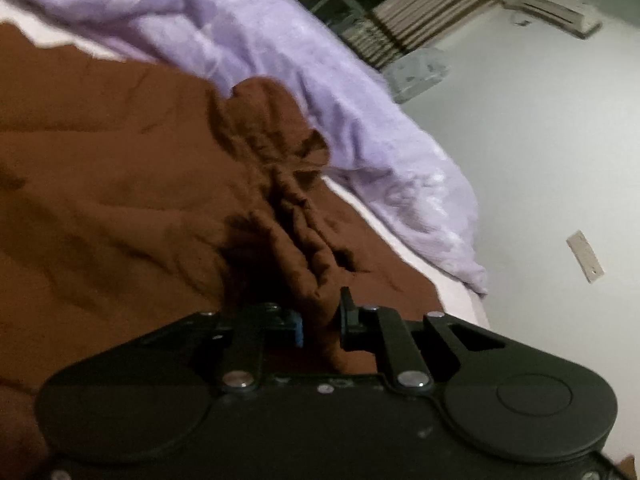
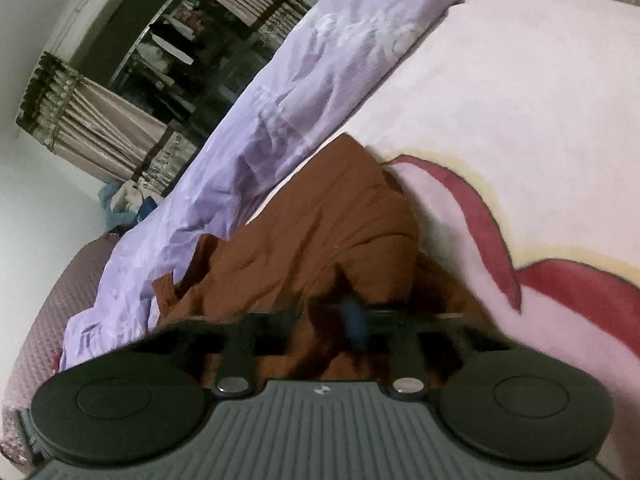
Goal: Fold large clothes
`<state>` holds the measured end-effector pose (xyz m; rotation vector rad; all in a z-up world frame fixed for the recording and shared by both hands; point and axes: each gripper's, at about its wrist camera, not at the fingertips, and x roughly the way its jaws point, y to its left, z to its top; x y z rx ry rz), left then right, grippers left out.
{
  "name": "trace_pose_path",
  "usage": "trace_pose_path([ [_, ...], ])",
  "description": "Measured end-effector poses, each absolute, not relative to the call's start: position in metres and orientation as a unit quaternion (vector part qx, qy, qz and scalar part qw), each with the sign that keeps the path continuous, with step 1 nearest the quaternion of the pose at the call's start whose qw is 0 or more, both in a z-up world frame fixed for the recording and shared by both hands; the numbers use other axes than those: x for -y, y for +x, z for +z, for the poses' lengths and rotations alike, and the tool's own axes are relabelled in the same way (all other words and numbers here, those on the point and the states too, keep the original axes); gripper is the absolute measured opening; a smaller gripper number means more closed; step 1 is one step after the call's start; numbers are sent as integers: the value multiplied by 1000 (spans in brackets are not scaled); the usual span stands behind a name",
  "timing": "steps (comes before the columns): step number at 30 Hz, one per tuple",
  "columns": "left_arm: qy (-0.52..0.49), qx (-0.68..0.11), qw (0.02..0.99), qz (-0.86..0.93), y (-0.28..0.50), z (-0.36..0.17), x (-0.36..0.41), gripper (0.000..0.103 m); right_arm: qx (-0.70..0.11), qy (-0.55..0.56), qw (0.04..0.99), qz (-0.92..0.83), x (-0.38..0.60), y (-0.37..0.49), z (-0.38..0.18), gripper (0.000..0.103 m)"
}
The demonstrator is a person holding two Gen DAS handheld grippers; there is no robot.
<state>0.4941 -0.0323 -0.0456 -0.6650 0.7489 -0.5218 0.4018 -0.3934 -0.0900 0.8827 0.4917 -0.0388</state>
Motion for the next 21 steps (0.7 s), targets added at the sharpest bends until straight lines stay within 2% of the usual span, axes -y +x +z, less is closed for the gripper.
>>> trace_pose_path([
  [5, -284, -332, 862, -256, 459, -37, 24, 12, -228, 386, 893, -26, 394, 390, -79, 5],
  [10, -256, -390, 859, -209, 475, -88, 30, 15, -258, 373, 890, -41, 395, 380, -88, 7],
  [14, -242, -382, 866, -216, 475, -87, 29, 28, -253, 341, 904, -50, 389, 374, -75, 13],
  [16, -214, -370, 881, -205, 465, -69, 24, 50, -242, 317, 916, -53, 384, 369, -62, 14],
  [17, -197, -359, 892, -192, 459, -61, 22, 53, -231, 306, 922, -49, 382, 366, -54, 16],
  [21, -159, -295, 925, -179, 442, -22, 15, 53, -191, 250, 948, -46, 370, 370, -31, 21],
])
